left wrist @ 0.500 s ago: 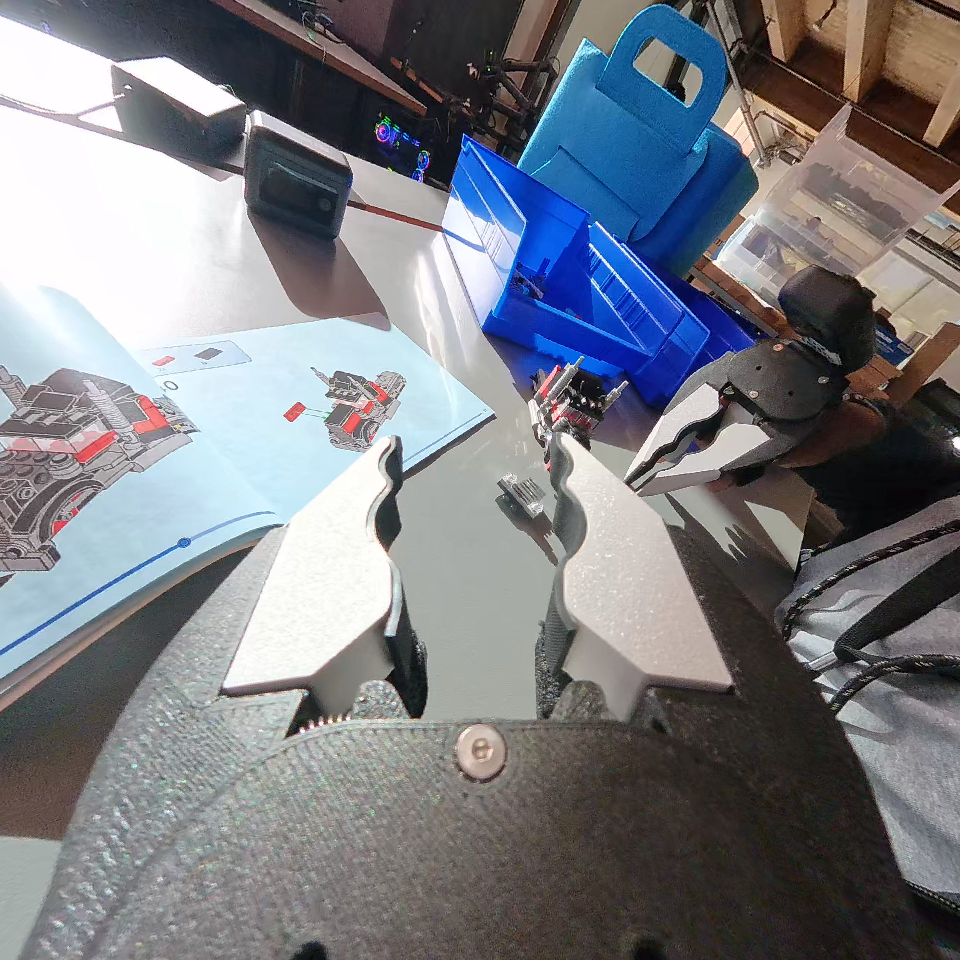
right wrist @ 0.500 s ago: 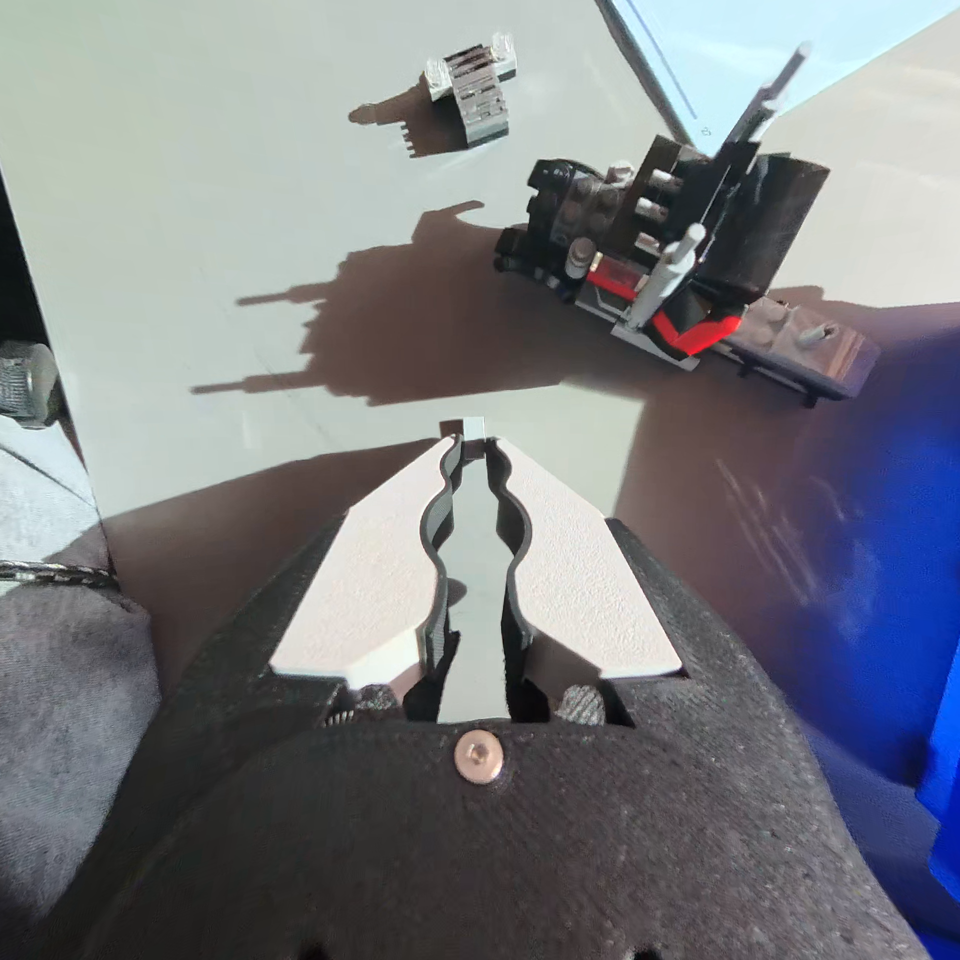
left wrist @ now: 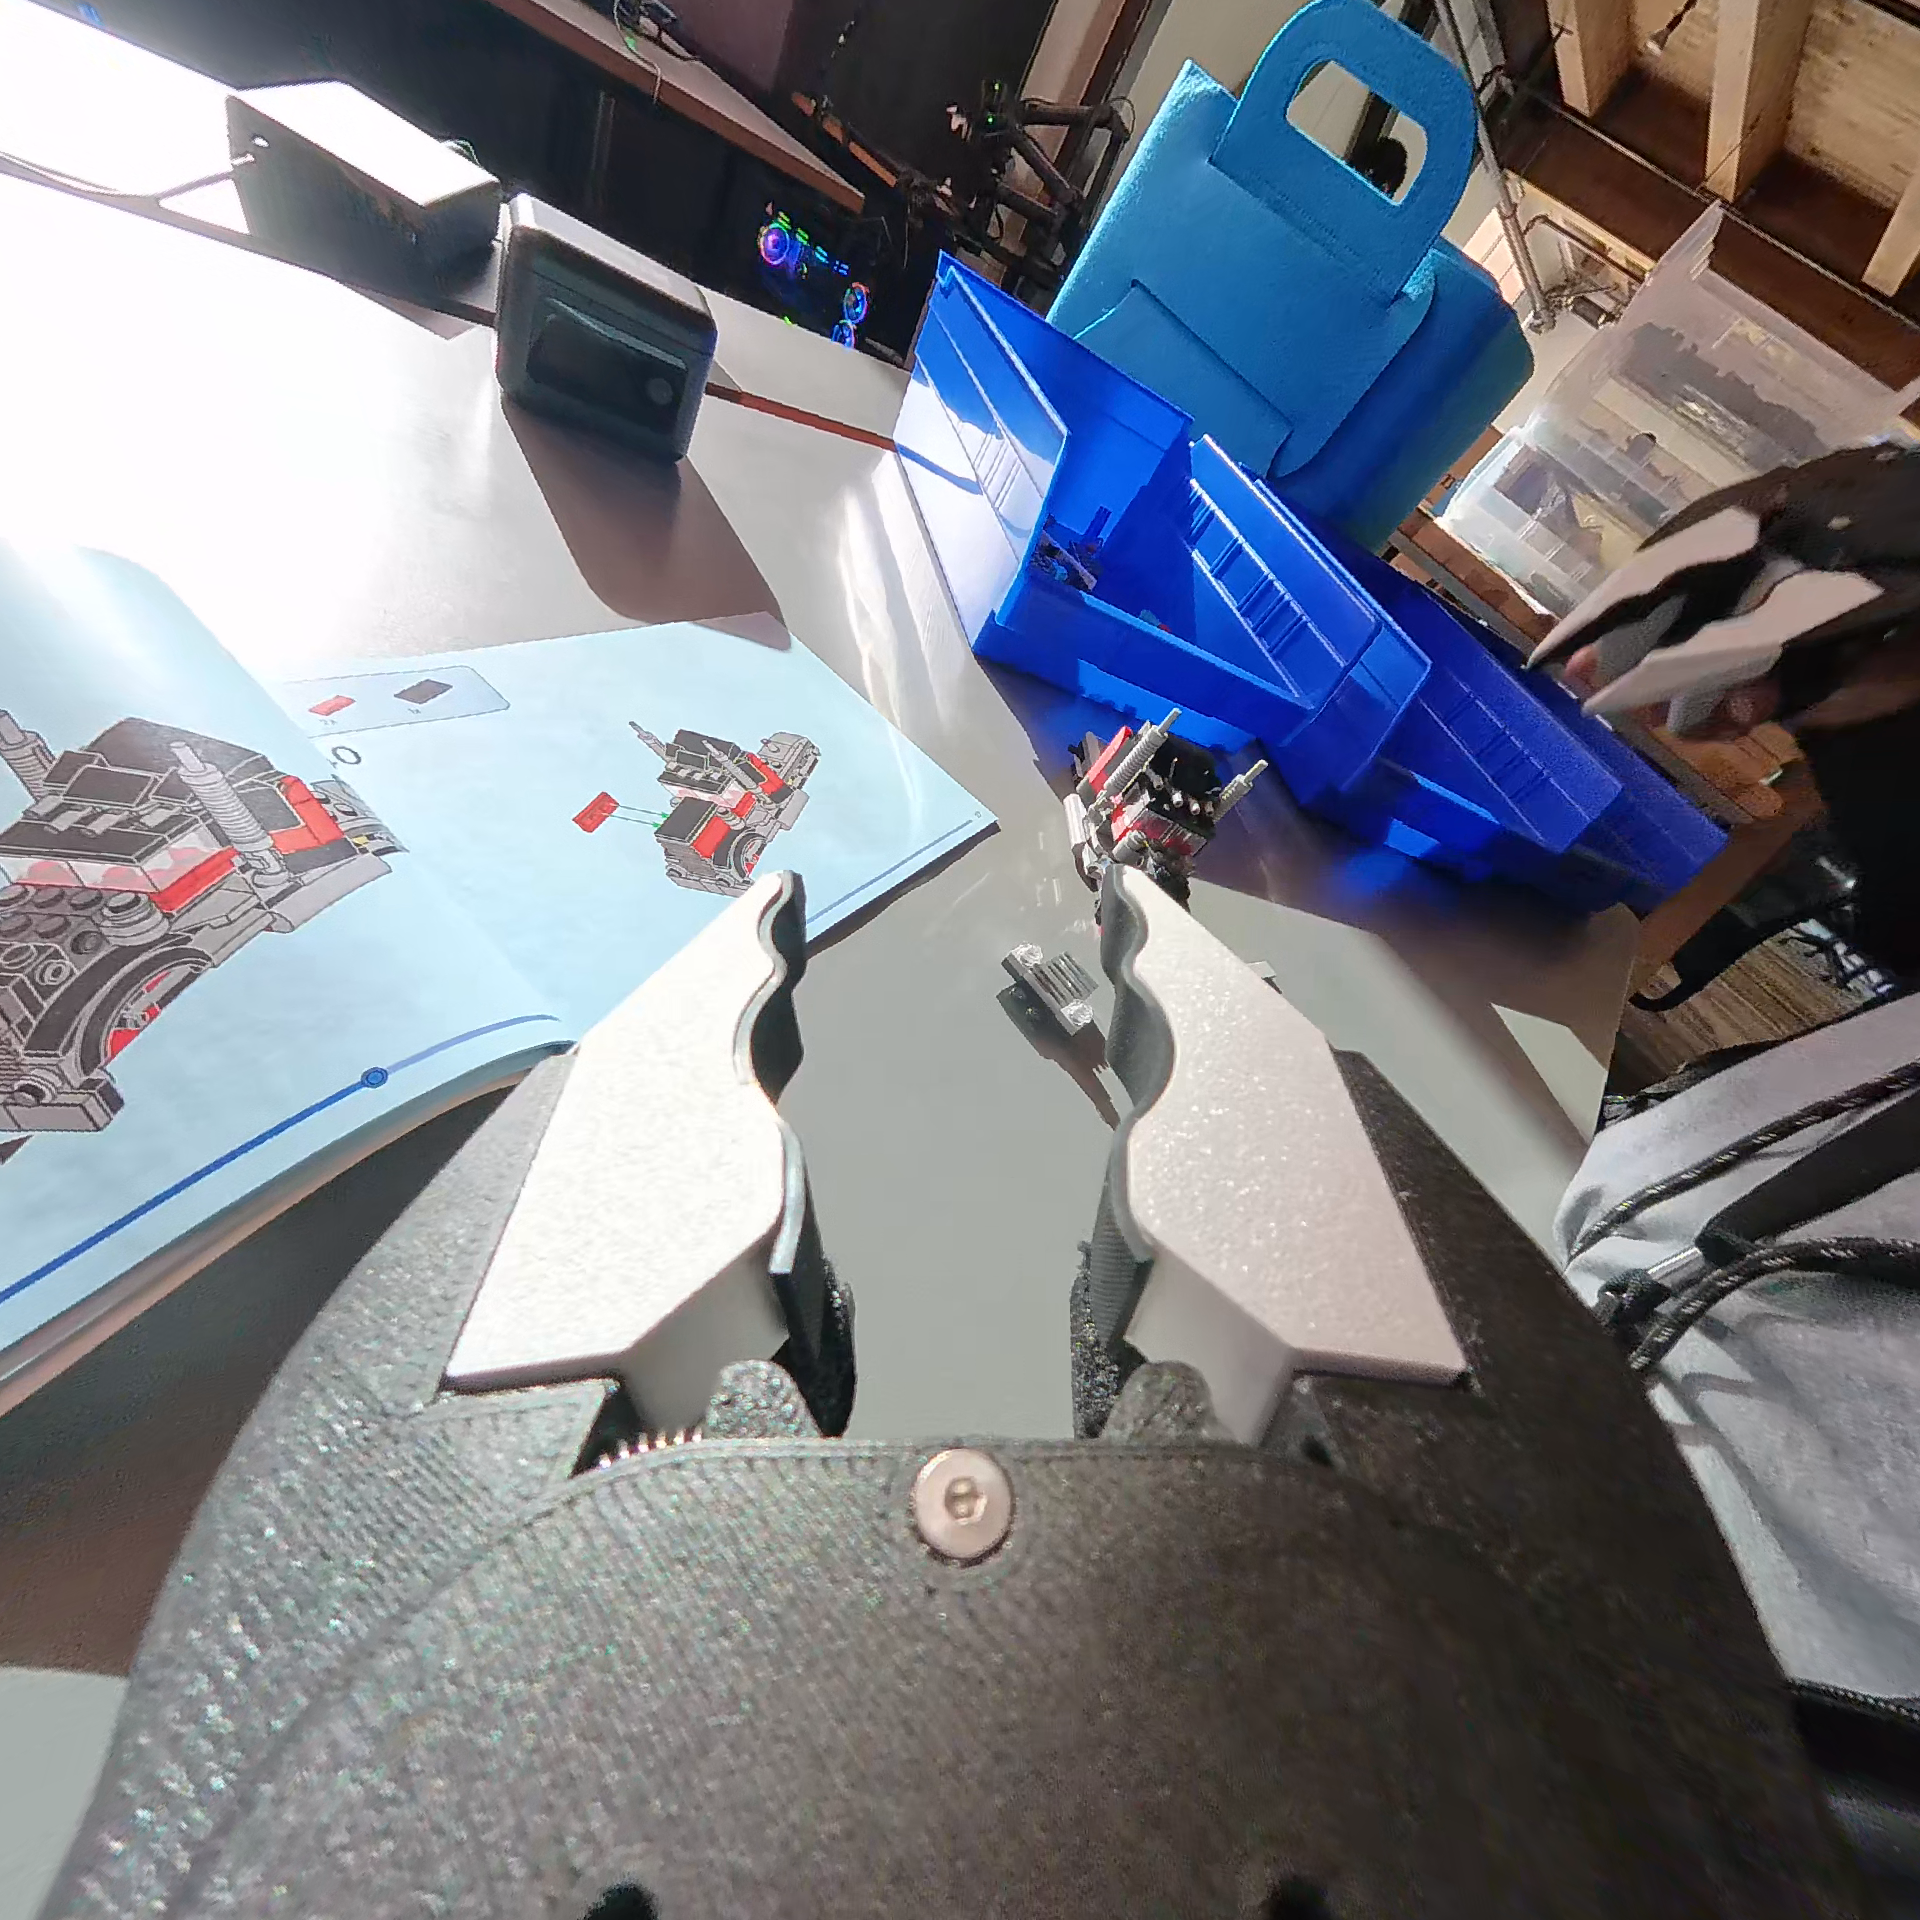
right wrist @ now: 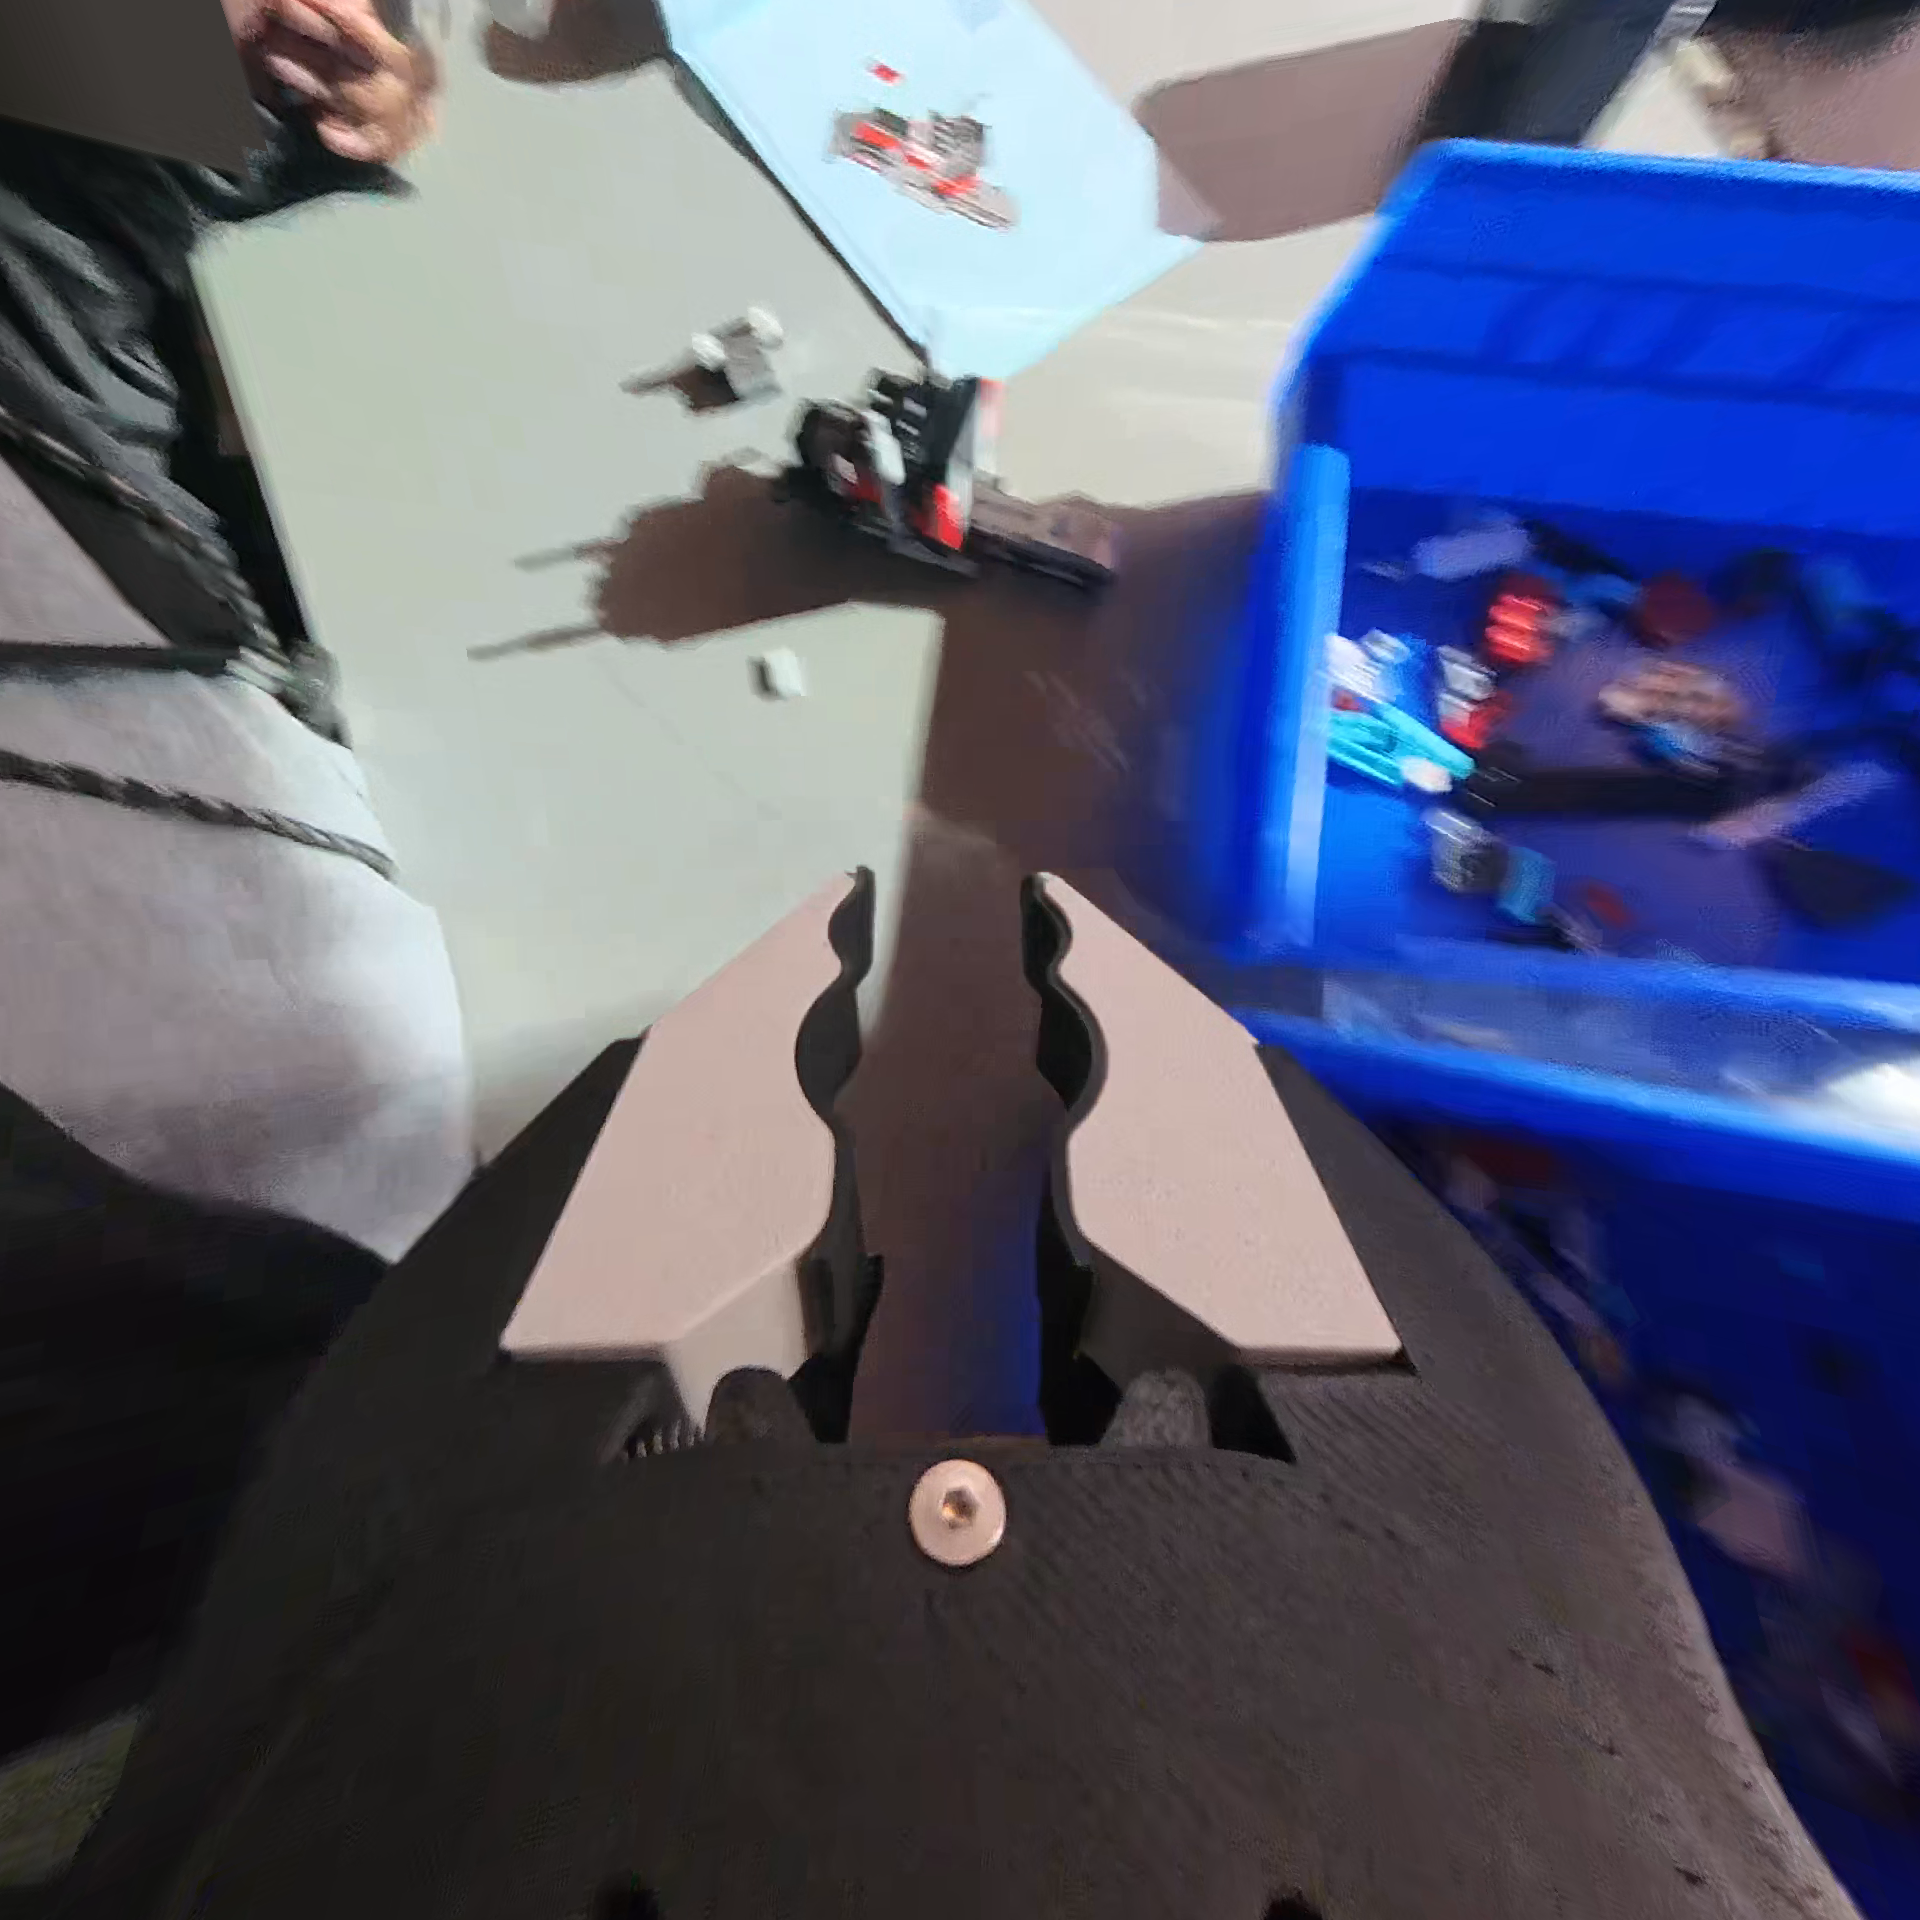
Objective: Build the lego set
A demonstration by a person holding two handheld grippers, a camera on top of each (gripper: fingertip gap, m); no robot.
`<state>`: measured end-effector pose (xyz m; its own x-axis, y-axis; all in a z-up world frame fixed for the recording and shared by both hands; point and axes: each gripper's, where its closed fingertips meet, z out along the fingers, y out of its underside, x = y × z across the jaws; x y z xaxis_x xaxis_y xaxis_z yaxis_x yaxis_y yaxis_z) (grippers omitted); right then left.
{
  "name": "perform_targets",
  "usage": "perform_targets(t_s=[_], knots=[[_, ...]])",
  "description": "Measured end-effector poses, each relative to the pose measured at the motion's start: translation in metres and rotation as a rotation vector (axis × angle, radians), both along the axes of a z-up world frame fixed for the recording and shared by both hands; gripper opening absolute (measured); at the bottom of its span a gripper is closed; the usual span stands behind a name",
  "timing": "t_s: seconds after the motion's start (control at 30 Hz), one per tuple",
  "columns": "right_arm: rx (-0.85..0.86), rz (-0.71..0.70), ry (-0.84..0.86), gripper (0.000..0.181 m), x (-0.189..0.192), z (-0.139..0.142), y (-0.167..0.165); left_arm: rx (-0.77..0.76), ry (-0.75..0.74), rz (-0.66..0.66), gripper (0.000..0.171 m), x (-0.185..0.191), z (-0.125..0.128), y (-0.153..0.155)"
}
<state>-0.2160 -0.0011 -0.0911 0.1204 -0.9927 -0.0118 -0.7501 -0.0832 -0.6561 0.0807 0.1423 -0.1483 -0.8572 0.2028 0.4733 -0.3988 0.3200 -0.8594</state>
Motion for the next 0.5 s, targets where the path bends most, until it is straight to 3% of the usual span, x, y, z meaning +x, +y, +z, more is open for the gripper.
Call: perform_targets(t_s=[0.13, 0.27, 0.37, 0.5], knots=[[-0.247, -0.029, 0.153, 0.029, -0.07, 0.025, -0.074, 0.013, 0.002, -0.001, 0.057, 0.0, -0.002, -0.001], [-0.388, 0.089, 0.405, 0.028, -0.132, 0.013, -0.131, 0.036, -0.004, -0.003, 0.057, -0.001, -0.005, -0.002], [-0.343, 0.216, 0.548, 0.026, -0.154, -0.016, -0.146, 0.062, -0.019, 0.002, 0.057, -0.001, -0.01, -0.004], [-0.201, 0.368, 0.705, 0.02, -0.164, -0.059, -0.138, 0.091, -0.058, 0.022, 0.057, 0.0, -0.014, -0.006]])
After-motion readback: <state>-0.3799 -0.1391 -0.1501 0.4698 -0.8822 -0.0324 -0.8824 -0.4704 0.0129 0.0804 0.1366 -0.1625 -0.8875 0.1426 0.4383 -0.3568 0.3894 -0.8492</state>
